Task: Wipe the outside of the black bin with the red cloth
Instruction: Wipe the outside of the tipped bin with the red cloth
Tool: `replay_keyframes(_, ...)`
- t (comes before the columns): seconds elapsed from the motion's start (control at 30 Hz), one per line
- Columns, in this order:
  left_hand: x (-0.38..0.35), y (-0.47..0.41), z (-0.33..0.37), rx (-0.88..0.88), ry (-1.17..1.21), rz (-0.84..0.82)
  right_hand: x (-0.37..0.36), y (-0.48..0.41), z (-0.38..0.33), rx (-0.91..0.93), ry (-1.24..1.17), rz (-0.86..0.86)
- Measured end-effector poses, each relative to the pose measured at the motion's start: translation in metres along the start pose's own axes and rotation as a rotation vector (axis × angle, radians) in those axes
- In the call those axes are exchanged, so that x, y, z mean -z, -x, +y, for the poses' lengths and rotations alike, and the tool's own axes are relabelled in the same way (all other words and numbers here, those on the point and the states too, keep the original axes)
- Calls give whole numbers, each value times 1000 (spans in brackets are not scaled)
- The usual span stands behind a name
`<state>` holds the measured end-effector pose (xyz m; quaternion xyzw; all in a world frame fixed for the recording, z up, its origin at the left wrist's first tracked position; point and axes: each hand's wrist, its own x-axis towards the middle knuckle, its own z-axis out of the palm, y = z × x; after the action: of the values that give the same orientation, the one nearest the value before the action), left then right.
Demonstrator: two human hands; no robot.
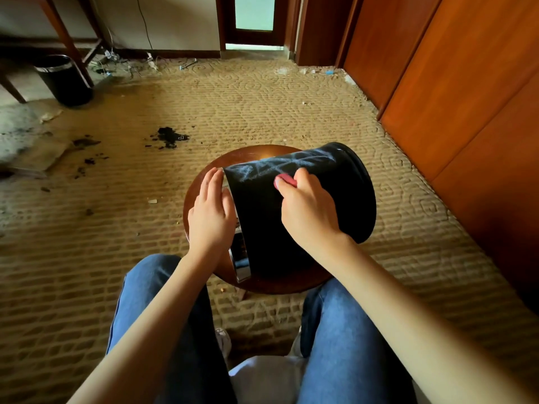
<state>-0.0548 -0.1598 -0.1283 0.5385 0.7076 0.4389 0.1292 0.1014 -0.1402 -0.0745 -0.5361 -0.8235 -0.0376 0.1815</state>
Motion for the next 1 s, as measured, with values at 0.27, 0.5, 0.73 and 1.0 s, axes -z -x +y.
replay_keyframes(0.27,2,-17,1,27,-72,-49,-5,33,18,21,-19,73)
replay_keyframes(0.5,2,-2,2,0,-55,-28,2,-16,11,-38,14,-19)
replay_keyframes(0.73,-3,-6,2,37,54,13,-2,31,22,24,10,80)
replay_keyframes(1.0,-1,-14,1,71,-8,5,3,0,5,-7,83,5)
